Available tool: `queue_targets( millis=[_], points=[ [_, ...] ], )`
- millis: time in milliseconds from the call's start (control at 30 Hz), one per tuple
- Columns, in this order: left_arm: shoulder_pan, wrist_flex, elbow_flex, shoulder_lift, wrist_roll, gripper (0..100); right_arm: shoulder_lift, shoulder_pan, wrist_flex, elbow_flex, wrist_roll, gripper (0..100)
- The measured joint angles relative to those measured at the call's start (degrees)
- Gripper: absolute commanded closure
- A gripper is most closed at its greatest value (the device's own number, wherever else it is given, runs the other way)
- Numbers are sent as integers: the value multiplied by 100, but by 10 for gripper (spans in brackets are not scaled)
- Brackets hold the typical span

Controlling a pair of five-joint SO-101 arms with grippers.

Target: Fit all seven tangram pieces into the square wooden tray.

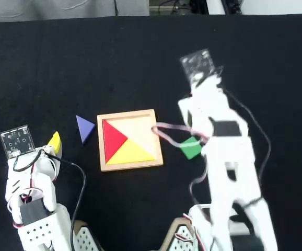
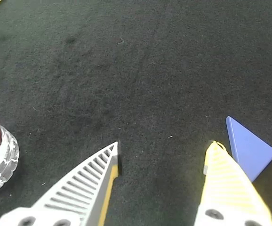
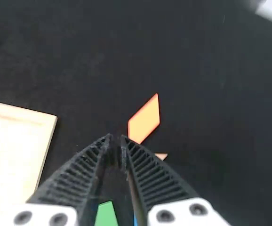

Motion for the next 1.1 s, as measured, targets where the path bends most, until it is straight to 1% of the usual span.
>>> queue_targets(
  millis=[67, 100, 200, 267, 433, 533, 667, 867, 933, 1100],
  points=[
    [0, 0, 0, 0, 0, 712, 659, 167, 44, -413, -466, 971],
    [0, 0, 0, 0, 0, 712, 1011, 229, 88, -642, -738, 939],
    [53, 0, 0, 0, 0, 712, 2075, 290, 308, -1415, -1644, 790],
    [158, 0, 0, 0, 0, 712, 2778, 281, 642, -1996, -2303, 737],
    [220, 0, 0, 0, 0, 712, 4510, 141, 1635, -3736, -4202, 734],
    [220, 0, 0, 0, 0, 712, 5459, 132, 2084, -4809, -5002, 734],
    [220, 0, 0, 0, 0, 712, 6576, 114, 2558, -6189, -5240, 734],
    [220, 0, 0, 0, 0, 712, 7877, 114, 3270, -7895, -5257, 744],
    [220, 0, 0, 0, 0, 712, 8185, 114, 3596, -8360, -5257, 797],
    [220, 0, 0, 0, 0, 712, 8738, 114, 4527, -9503, -5257, 985]
  ],
)
